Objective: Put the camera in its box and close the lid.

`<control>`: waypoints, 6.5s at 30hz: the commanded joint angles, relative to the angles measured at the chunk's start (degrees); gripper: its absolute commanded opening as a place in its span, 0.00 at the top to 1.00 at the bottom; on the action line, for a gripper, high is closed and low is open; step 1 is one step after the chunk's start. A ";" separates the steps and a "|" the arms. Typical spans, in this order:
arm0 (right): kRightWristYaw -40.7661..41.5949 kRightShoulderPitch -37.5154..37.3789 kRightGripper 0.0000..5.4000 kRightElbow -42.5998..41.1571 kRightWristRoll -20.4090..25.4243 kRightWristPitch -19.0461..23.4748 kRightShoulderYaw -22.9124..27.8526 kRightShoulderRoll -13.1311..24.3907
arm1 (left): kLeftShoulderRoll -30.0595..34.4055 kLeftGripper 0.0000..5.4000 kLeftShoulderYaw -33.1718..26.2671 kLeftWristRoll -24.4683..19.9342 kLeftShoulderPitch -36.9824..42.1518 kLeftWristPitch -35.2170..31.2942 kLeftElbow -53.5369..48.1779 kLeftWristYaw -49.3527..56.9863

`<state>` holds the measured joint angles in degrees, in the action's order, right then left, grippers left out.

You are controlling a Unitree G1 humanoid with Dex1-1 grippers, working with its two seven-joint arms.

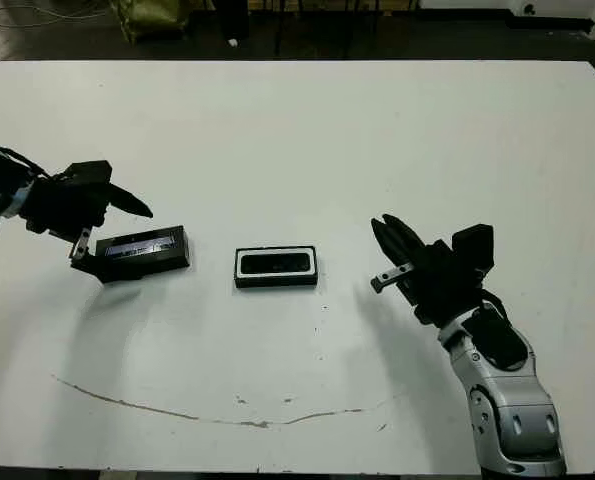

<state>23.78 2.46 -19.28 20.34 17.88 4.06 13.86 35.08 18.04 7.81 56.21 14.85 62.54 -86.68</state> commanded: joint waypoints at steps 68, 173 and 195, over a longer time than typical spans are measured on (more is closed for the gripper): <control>-0.65 -1.66 1.00 -0.66 1.61 2.48 -0.34 1.76 | 2.91 0.38 -0.27 4.85 -5.49 -5.64 4.35 0.03; -5.77 -3.19 1.00 -1.14 5.10 0.75 2.30 -0.88 | -6.44 0.62 -0.11 -11.77 -18.41 -23.15 -33.50 11.37; -4.93 -3.39 1.00 -0.45 4.72 0.00 2.18 -0.64 | -8.36 0.62 2.10 -9.46 -18.56 -19.22 -29.99 11.61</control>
<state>18.55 -0.17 -20.31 25.79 17.78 6.29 12.62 27.18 18.65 -3.39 39.09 -4.14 31.31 -74.45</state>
